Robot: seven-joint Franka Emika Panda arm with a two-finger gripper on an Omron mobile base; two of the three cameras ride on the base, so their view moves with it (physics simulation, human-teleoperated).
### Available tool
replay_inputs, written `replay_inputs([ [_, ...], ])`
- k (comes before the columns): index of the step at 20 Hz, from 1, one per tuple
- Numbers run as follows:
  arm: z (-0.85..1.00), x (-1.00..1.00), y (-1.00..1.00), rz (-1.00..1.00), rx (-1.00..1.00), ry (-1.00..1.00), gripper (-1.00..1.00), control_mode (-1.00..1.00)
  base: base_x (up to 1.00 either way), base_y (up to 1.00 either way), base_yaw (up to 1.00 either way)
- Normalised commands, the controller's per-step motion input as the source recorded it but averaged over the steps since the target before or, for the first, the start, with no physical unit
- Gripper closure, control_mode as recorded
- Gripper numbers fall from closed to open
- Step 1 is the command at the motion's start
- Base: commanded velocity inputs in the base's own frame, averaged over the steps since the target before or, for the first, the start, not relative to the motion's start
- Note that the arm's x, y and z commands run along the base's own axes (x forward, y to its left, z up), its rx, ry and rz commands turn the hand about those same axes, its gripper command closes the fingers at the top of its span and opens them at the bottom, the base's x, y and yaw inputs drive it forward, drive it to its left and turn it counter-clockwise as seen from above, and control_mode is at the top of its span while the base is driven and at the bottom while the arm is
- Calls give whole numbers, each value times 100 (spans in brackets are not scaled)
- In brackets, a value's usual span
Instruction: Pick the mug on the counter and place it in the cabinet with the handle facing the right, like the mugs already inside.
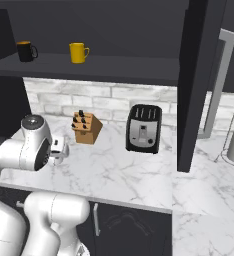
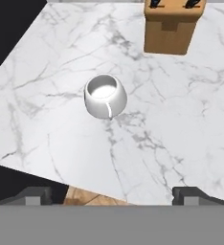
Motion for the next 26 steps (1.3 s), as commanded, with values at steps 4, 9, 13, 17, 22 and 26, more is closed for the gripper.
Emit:
replay_inputs([
  [4,-26,2,19,5,0,0,-100,-100,0,0,0],
  [9,-30,8,20,4,0,0,-100,-100,0,0,0],
  [13,-29,10,18,3,0,0,-100,-100,0,0,0],
  [17,-26,21,11,1,0,0,-100,-100,0,0,0],
  [22,-19,25,3,0,0,0,-100,-100,0,0,0],
  [26,-26,24,2,1,0,0,-100,-100,0,0,0],
])
